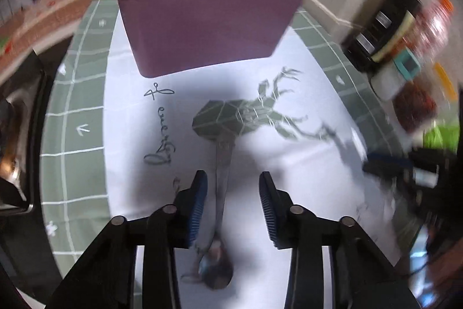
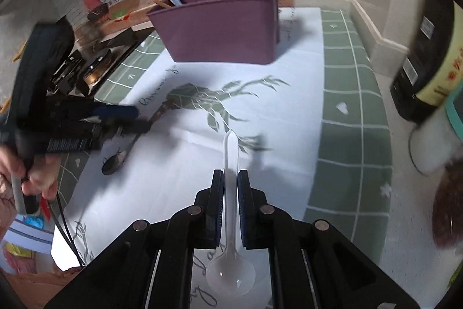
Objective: Organize utensils
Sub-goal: 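Grasp the white plastic spoon with right while left grasps a metal spoon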
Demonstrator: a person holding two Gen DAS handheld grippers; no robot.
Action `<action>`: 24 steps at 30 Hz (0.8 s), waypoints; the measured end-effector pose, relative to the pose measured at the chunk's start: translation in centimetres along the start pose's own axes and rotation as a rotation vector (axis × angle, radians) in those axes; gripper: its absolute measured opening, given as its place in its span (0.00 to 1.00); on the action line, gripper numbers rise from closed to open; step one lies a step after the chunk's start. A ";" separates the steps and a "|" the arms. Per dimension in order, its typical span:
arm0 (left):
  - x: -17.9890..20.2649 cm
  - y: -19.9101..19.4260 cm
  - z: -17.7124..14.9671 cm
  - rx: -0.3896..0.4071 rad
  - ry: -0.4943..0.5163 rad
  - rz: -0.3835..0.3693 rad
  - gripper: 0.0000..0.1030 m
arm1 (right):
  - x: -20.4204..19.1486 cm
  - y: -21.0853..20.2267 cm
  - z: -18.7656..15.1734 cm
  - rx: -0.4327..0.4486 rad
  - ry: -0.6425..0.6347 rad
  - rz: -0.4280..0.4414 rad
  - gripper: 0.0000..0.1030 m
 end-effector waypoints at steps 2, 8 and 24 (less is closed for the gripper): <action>-0.3 0.7 1.2 -0.032 -0.048 -0.014 0.36 | 0.1 0.1 -0.4 -0.005 0.008 -0.004 0.08; 1.0 2.2 2.2 -0.055 -0.036 0.052 0.36 | 0.4 -0.5 -1.1 0.009 0.024 -0.020 0.08; 1.7 -4.0 -1.8 0.275 -0.079 0.071 0.17 | -0.2 -2.2 -0.4 0.070 0.042 -0.011 0.08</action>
Point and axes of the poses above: each gripper's, at about its wrist camera, not at the fingertips, and y roughly the way its jaws point, x to its right, z to its top, the point moved 3 cm from there along y, roughly the way its jaws point, and after that the axes turned 8 degrees about -x, right-handed, at the moved point
